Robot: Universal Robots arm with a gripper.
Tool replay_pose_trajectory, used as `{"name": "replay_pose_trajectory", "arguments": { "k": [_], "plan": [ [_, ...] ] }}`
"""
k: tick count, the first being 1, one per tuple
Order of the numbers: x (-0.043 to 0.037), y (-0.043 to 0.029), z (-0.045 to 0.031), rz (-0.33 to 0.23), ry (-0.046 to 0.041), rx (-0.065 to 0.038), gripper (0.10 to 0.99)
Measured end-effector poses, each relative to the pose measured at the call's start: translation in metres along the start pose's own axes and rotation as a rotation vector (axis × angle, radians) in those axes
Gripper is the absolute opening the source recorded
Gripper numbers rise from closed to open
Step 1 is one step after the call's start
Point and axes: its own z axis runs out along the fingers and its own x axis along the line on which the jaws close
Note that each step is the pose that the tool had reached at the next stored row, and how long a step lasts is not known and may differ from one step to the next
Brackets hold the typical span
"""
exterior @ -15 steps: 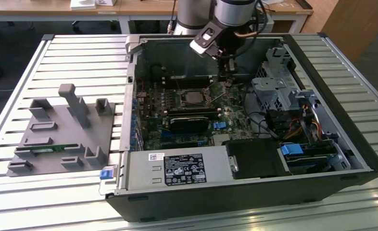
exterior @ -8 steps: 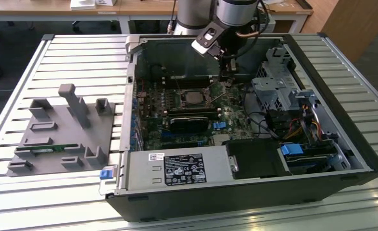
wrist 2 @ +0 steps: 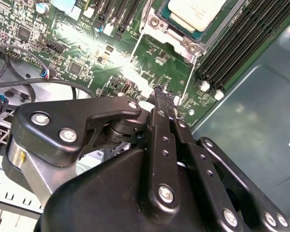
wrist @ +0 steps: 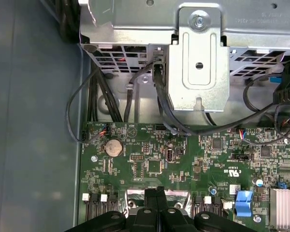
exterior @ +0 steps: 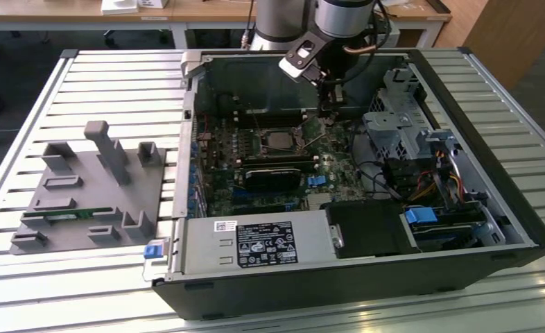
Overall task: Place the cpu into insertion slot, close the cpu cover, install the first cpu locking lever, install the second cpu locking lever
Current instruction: 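Close the cpu cover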
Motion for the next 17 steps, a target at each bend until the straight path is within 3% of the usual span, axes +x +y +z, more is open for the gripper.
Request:
{"name": "replay_pose_trajectory", "arguments": {
  "k": [17],
  "plan": [
    [-0.0001,0.0107,0.0006,0.000,0.0000,0.000,0.106]
  ]
}}
